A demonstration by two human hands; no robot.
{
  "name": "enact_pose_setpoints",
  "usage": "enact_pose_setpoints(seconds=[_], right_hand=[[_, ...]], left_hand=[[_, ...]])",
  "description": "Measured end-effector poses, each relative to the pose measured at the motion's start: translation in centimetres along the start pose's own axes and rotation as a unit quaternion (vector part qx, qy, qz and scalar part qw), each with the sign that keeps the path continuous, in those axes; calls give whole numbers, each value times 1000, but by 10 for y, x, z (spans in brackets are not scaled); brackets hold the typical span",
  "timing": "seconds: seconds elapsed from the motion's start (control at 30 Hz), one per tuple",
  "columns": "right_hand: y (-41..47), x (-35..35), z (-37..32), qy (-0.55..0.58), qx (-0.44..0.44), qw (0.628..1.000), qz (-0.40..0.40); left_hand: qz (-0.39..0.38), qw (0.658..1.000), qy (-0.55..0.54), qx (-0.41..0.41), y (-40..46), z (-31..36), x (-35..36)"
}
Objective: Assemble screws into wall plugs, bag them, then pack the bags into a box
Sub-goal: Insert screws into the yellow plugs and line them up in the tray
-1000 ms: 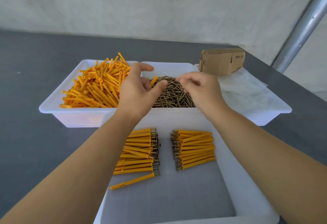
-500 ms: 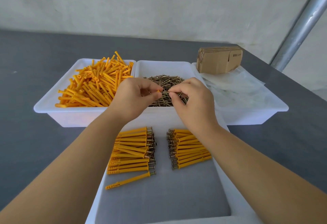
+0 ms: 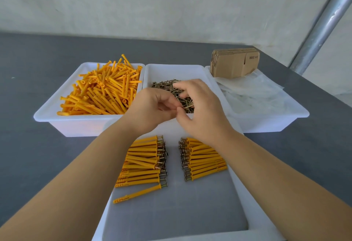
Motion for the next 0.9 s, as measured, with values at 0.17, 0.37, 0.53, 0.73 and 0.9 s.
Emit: enact_pose_setpoints(seconds=[0.17,0.37,0.53,0.73,0.9], right_hand=[[-3,5,-8,199,49,979,-14],[1,5,18,12,65,998,13],[0,10,17,92,58,994,-12],[-3,19,19,128,91,984,-89],[-8,24,17,167,90,971,-144]], left_hand=[[10,999,-35,-1,0,3,7],[44,999,-18,-24,2,-2,-9],[35,999,26,-21,0,0,-15],[-3,998,53,-30,-1,3,-10],[-38,995,-48,-83,-5,-4,-17]])
Point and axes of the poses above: each hand's wrist, its own y-axis towards the middle knuckle, its own x-axis out of the palm, z = x × y, the point moved 5 cm from there along y, towards the middle knuckle, and after that the axes turned 13 degrees about -y, right-handed, at the moved point
